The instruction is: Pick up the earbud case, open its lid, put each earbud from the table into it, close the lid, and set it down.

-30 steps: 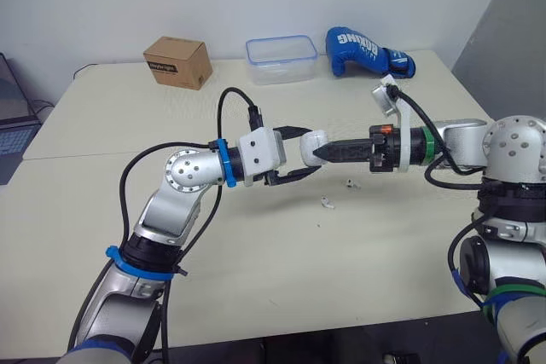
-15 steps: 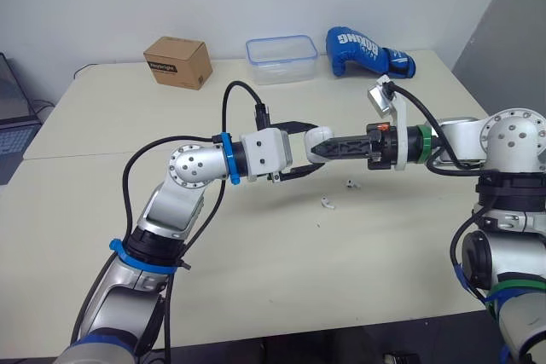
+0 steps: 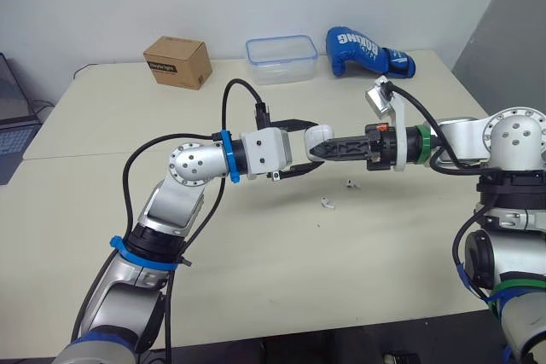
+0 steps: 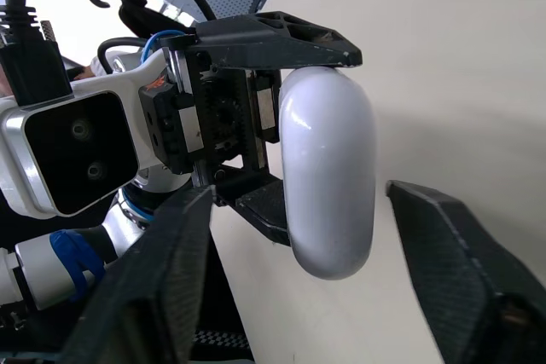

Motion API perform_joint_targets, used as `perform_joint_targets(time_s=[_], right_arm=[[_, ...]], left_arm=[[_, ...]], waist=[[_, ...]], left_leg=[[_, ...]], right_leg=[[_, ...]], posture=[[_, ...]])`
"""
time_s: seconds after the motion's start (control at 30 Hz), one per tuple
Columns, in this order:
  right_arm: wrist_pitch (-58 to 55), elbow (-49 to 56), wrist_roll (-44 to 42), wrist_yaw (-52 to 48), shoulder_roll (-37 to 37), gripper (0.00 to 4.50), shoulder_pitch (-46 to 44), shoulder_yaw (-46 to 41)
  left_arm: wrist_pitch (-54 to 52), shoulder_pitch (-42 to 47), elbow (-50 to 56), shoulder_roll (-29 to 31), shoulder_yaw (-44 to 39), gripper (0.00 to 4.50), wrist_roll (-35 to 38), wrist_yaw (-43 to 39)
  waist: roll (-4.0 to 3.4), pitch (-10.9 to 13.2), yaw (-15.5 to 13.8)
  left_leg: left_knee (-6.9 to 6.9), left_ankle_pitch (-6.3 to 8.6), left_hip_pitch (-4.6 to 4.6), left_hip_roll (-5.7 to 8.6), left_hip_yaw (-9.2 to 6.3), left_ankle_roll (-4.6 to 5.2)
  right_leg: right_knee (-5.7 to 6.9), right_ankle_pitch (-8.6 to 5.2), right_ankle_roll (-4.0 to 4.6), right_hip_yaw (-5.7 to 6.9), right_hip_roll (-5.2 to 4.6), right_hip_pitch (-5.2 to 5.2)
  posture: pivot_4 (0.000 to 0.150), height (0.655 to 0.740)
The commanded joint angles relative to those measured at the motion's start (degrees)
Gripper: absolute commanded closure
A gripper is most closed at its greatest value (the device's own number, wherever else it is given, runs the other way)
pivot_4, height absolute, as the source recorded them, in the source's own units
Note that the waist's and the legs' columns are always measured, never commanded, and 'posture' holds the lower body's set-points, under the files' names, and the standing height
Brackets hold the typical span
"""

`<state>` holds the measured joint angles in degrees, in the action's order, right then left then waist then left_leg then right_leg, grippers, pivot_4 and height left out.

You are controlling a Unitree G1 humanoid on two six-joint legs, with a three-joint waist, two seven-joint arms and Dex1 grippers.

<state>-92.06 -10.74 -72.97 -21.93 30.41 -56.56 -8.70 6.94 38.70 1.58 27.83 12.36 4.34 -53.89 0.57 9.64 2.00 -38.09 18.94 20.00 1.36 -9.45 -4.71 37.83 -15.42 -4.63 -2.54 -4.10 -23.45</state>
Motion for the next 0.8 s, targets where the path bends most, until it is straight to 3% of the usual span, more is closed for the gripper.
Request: perform_joint_targets(time_s=[0.03,0.17,0.53,0.6,0.73,0.8], right_arm=[[-0.44,0.24,-2.68,1.27,0.29,2.53,-1.22,-0.76],[-0.44,-0.12,-3.70,2.30,0.36,3.73,-1.27,-0.71],[-0.44,0.07,-6.06,2.90,0.65,3.72,-1.00,-0.20],[-0.44,0.07,-6.09,2.93,0.61,3.72,-0.97,-0.26],[-0.44,0.21,-6.30,3.38,0.58,3.72,-0.74,-0.39],[-0.44,0.76,-5.46,3.41,0.74,3.72,-0.45,-0.34]], left_arm=[[1.15,1.41,0.70,-0.26,-0.39,1.76,0.07,0.19],[1.36,1.49,0.28,-0.26,-0.43,1.76,0.08,0.04],[-1.29,1.03,0.53,0.62,-0.31,1.76,0.84,-1.64],[-4.07,0.97,0.93,1.02,-0.35,1.04,2.18,-2.88],[-5.09,0.89,2.17,0.67,-2.00,0.02,4.16,-2.80],[-10.98,1.08,4.51,2.21,-4.03,0.02,8.50,-4.62]], waist=[[0.00,0.00,0.00],[0.00,0.00,0.00],[0.00,0.00,0.00],[0.00,0.00,0.03],[-0.01,0.00,0.04],[-0.01,0.00,0.07]], left_leg=[[0.00,0.00,0.00,0.00,0.00,0.00],[0.00,0.00,0.00,0.00,0.00,0.00],[0.00,0.00,0.00,-0.01,0.00,0.01],[0.00,0.00,0.00,-0.01,0.00,0.01],[0.00,0.00,0.01,-0.01,-0.01,0.02],[0.00,0.00,0.02,-0.01,-0.01,0.01]], right_leg=[[0.00,0.00,0.00,0.00,0.00,0.00],[0.00,0.00,0.00,0.00,0.00,0.00],[0.00,0.00,0.00,0.00,0.00,-0.01],[0.00,0.00,0.00,0.00,0.00,-0.01],[-0.01,0.00,0.00,0.00,0.01,0.00],[-0.02,0.00,0.00,0.00,0.01,-0.01]], posture=[[0.150,0.7400],[0.150,0.7400],[0.150,0.7400],[0.150,0.7400],[0.150,0.7400],[0.150,0.7400]])
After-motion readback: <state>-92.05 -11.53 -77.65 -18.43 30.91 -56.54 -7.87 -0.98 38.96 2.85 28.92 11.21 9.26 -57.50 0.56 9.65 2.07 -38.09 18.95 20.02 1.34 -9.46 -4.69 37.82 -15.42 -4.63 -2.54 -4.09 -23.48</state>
